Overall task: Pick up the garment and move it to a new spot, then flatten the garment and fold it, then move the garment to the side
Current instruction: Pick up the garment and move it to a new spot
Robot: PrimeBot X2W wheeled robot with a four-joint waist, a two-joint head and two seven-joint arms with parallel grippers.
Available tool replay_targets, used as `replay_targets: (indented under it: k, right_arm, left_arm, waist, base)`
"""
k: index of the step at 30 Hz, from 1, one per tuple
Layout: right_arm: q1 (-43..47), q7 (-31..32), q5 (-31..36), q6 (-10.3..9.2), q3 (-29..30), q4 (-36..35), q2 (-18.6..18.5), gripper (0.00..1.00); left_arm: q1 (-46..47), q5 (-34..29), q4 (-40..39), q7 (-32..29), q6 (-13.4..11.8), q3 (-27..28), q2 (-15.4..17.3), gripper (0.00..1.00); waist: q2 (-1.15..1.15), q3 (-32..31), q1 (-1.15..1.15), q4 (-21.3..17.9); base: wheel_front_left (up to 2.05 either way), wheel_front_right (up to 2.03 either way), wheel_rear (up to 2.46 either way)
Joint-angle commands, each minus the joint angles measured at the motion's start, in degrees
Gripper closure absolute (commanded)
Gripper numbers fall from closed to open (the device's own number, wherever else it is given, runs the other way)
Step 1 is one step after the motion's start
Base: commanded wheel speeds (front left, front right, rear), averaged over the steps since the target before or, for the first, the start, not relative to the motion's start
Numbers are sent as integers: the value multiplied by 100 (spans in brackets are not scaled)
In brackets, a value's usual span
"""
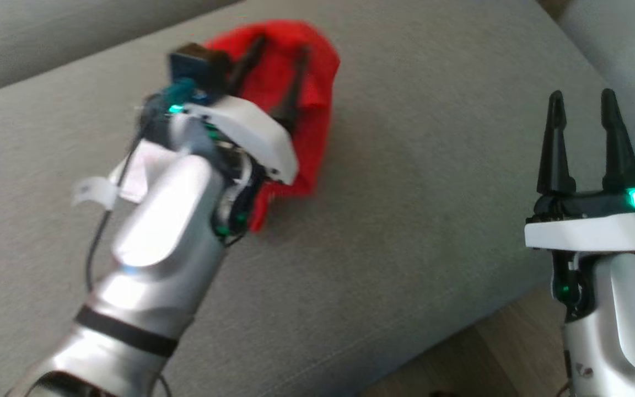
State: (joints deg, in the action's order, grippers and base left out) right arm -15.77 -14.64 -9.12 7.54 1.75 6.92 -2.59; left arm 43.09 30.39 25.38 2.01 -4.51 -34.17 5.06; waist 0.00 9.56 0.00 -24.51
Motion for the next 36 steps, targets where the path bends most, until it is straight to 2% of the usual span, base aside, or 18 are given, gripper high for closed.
replay_targets:
  k: [1, 4, 7, 14, 15, 22, 26, 31, 36]
  right_arm:
    - [-228, -36, -46, -5, -174, -228, -29, 0]
    - [-207, -36, -51, -5, -151, -238, -29, 0]
    - [-165, -36, 7, -5, -100, -246, -29, 0]
    - [2, -36, 249, -5, -8, -187, -29, 0]
    - [2, -36, 249, -5, -8, -187, -29, 0]
    - [255, -36, 480, -5, -58, -64, -29, 0]
    - [429, -36, 555, -5, -143, 11, -29, 0]
    - [654, -36, 575, -5, -276, 146, -29, 0]
    - [832, -36, 526, -5, -411, 266, -29, 0]
  left_arm:
    - [463, 20, 10, 203, 80, 106, 10, 0]
    - [601, 95, 285, 516, 125, 131, -82, 0]
    - [683, 109, 510, 737, 184, 179, -52, 0]
    - [402, 2, 616, 1139, 264, 334, 458, 0]
    - [402, 2, 616, 1139, 264, 334, 458, 0]
    - [-735, -161, 9, 1290, 152, 561, 960, 0]
    - [-1615, -298, -697, 1296, 36, 825, 1068, 0]
    - [-2691, -616, -1462, 1298, -40, 1135, 936, 0]
    - [-3472, -911, -1924, 1298, -69, 1490, 565, 0]
  waist:
    - [0, 254, 0, -299]
    - [0, 227, 0, -246]
    - [0, 134, 0, -29]
    - [0, -227, 0, 795]
    - [0, -227, 0, 795]
    - [0, -631, 0, 1706]
    - [0, -785, 0, 2128]
    - [0, -937, 0, 2432]
    - [0, -999, 0, 2538]
  base:
    - [0, 0, 0]
    - [0, 0, 0]
    - [0, 0, 0]
    - [0, 0, 0]
    - [0, 0, 0]
    - [0, 0, 0]
    - [0, 0, 0]
    - [0, 0, 0]
    - [0, 0, 0]
